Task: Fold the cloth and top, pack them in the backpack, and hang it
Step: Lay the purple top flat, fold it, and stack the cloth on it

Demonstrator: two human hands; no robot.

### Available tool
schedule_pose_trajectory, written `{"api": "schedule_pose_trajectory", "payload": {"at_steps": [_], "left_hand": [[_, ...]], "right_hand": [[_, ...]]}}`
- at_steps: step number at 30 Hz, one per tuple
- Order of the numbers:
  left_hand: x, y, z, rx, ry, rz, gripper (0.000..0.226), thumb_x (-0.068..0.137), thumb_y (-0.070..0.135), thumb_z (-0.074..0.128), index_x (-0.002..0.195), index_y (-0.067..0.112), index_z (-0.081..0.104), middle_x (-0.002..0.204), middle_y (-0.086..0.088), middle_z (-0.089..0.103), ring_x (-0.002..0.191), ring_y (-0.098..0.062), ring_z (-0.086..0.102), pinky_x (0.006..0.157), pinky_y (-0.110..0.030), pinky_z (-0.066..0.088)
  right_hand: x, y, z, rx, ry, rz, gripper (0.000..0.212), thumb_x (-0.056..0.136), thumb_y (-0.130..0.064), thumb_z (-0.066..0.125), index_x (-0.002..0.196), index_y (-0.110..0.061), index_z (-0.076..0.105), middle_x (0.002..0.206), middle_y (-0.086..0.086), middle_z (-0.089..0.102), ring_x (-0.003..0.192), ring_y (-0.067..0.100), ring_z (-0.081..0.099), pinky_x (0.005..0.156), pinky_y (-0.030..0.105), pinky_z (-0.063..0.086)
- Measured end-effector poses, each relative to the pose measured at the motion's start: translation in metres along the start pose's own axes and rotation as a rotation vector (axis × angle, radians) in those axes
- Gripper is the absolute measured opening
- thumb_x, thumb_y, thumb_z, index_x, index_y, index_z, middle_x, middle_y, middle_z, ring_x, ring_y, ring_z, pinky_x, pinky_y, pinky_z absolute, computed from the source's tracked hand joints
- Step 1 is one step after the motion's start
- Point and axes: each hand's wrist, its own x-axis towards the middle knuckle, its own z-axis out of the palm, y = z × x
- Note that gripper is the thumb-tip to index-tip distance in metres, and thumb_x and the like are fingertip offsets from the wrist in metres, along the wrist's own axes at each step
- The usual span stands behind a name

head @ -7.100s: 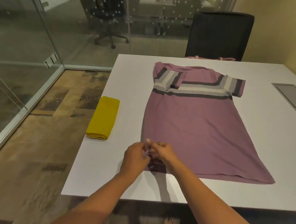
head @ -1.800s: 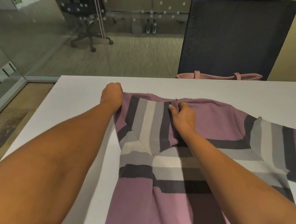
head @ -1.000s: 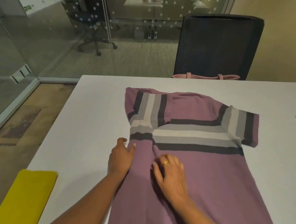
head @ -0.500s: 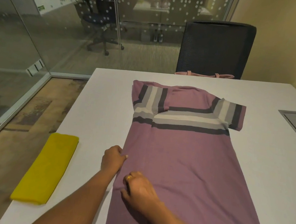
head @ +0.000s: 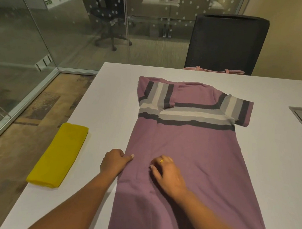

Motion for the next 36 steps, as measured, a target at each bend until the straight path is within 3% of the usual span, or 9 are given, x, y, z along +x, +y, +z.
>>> {"api": "schedule_pose_trajectory", "payload": {"at_steps": [5, 10, 12, 14, 17, 22, 26, 31, 36], "left_hand": [[-0.038, -0.010, 0.013, 0.101, 0.259, 0.148, 0.043, 0.086, 0.041, 0.061, 0.116, 0.012, 0.052, 0.111, -0.007, 0.059, 0.103, -0.024, 0.057, 0.080, -0.033, 0.047], [-0.071, -0.036, 0.036, 0.239, 0.363, 0.564, 0.020, 0.088, 0.036, 0.056, 0.091, 0.016, 0.053, 0.087, -0.005, 0.060, 0.079, -0.024, 0.060, 0.068, -0.028, 0.046], [-0.080, -0.056, 0.047, 0.322, 0.332, 0.672, 0.036, 0.091, 0.042, 0.045, 0.108, 0.013, 0.057, 0.107, -0.009, 0.064, 0.100, -0.028, 0.061, 0.088, -0.032, 0.043], [-0.085, -0.073, 0.057, 0.414, 0.258, 0.688, 0.057, 0.096, 0.049, 0.030, 0.136, 0.011, 0.042, 0.138, -0.013, 0.050, 0.134, -0.024, 0.037, 0.110, -0.037, 0.022], [-0.093, -0.081, 0.054, 0.442, 0.166, 0.616, 0.065, 0.097, 0.056, 0.017, 0.149, 0.018, 0.011, 0.149, -0.008, 0.031, 0.145, -0.014, 0.005, 0.115, -0.036, 0.007], [-0.099, -0.086, 0.048, 0.573, 0.052, 0.546, 0.069, 0.095, 0.058, 0.013, 0.149, 0.015, 0.012, 0.147, -0.005, 0.033, 0.145, -0.013, 0.001, 0.114, -0.041, 0.003], [-0.096, -0.082, 0.046, 0.632, -0.009, 0.466, 0.077, 0.093, 0.062, 0.004, 0.140, 0.011, 0.038, 0.139, -0.007, 0.050, 0.130, -0.022, 0.046, 0.111, -0.041, -0.001], [-0.093, -0.063, 0.036, 0.630, -0.009, 0.504, 0.117, 0.053, 0.075, -0.039, 0.149, 0.021, -0.002, 0.158, 0.002, -0.003, 0.146, -0.017, -0.006, 0.108, -0.039, -0.026], [-0.073, -0.009, 0.035, 0.578, 0.010, 0.561, 0.123, 0.047, 0.076, -0.040, 0.150, 0.023, 0.001, 0.158, 0.001, -0.003, 0.146, -0.017, -0.007, 0.109, -0.040, -0.018]], "right_hand": [[-0.021, 0.025, -0.001, -0.189, 0.044, -0.027, 0.036, 0.091, -0.040, 0.037, 0.105, -0.017, 0.061, 0.107, -0.002, 0.058, 0.100, 0.019, 0.051, 0.077, 0.028, 0.032], [-0.043, 0.032, 0.002, -0.302, 0.125, -0.033, 0.029, 0.087, -0.042, 0.040, 0.100, -0.022, 0.056, 0.104, -0.004, 0.057, 0.095, 0.013, 0.046, 0.078, 0.031, 0.035], [-0.050, 0.036, 0.005, -0.346, 0.092, -0.007, 0.039, 0.089, -0.049, 0.037, 0.112, -0.023, 0.053, 0.116, -0.001, 0.057, 0.108, 0.014, 0.044, 0.087, 0.036, 0.032], [-0.057, 0.037, 0.008, -0.378, 0.031, 0.056, 0.054, 0.093, -0.058, 0.024, 0.122, -0.022, 0.052, 0.129, 0.001, 0.055, 0.123, 0.017, 0.041, 0.098, 0.047, 0.037], [-0.064, 0.034, 0.010, -0.388, -0.045, 0.113, 0.074, 0.090, -0.064, 0.006, 0.133, -0.021, 0.048, 0.141, 0.004, 0.047, 0.134, 0.023, 0.039, 0.104, 0.058, 0.030], [-0.070, 0.032, 0.012, -0.369, -0.073, 0.118, 0.099, 0.071, -0.075, -0.020, 0.148, -0.027, 0.018, 0.158, -0.002, 0.012, 0.146, 0.017, 0.005, 0.114, 0.051, -0.002], [-0.071, 0.028, 0.010, -0.371, -0.102, 0.139, 0.108, 0.061, -0.077, -0.029, 0.149, -0.029, 0.010, 0.158, -0.003, 0.003, 0.146, 0.015, -0.002, 0.114, 0.051, -0.005], [-0.067, 0.023, -0.005, -0.256, -0.097, 0.188, 0.086, 0.079, -0.073, 0.003, 0.147, -0.025, 0.020, 0.157, -0.003, 0.010, 0.146, 0.014, 0.001, 0.115, 0.052, -0.001], [-0.044, 0.040, -0.040, -0.196, -0.011, 0.282, 0.058, 0.095, -0.051, 0.034, 0.144, -0.020, 0.030, 0.155, 0.000, 0.017, 0.144, 0.016, 0.011, 0.115, 0.052, 0.005]]}}
